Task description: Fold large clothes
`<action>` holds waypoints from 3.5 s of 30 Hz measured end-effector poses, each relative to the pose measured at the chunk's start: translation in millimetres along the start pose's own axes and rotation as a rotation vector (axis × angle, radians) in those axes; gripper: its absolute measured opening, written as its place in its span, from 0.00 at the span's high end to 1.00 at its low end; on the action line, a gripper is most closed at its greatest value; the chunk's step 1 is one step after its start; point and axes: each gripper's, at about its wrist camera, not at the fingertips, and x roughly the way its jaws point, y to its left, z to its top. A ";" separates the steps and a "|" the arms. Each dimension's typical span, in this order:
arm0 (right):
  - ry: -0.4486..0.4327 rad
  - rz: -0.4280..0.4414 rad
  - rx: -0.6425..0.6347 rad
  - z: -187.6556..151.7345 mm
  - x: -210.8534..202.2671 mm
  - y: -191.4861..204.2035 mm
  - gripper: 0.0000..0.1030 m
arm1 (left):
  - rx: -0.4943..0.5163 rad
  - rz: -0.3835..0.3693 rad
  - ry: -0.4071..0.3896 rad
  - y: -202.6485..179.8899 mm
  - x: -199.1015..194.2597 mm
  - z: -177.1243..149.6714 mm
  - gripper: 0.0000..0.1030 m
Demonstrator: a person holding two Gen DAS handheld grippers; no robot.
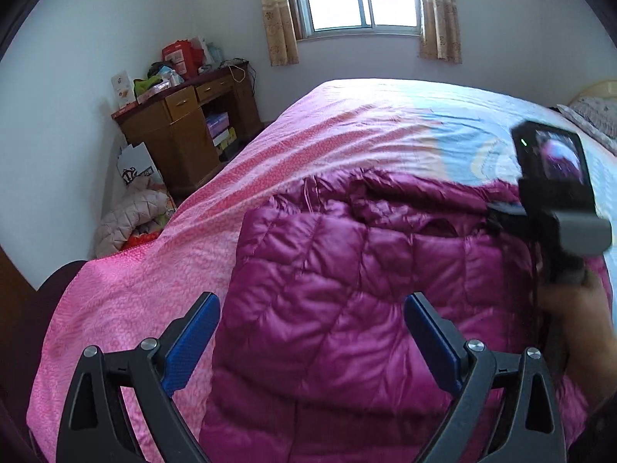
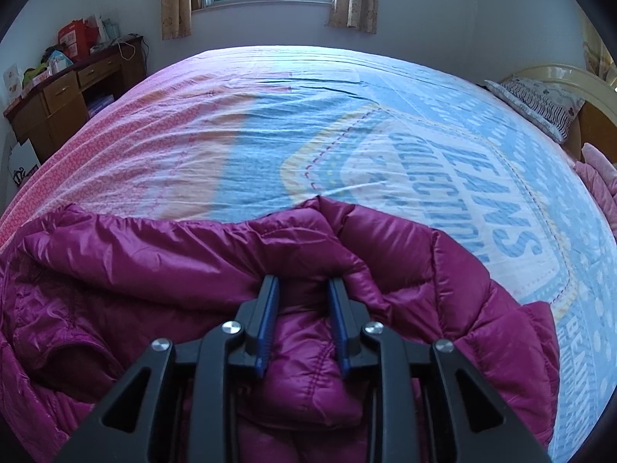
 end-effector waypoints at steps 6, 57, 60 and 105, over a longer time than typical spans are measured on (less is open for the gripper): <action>0.065 -0.144 -0.231 3.5 -2.0 31.0 0.66 | 0.010 -0.015 0.076 -2.3 5.9 -31.4 0.06; 0.090 0.485 0.082 -344.5 -247.7 -196.9 0.53 | -0.070 -0.106 -0.082 106.3 -134.7 -179.2 0.06; 0.101 0.501 0.061 -343.1 -241.4 -183.7 0.38 | -0.079 -0.114 -0.095 115.2 -137.1 -179.7 0.06; 0.060 0.409 0.334 -166.1 -130.8 -150.6 0.87 | 0.166 -0.408 -0.240 155.9 -133.5 -152.9 0.06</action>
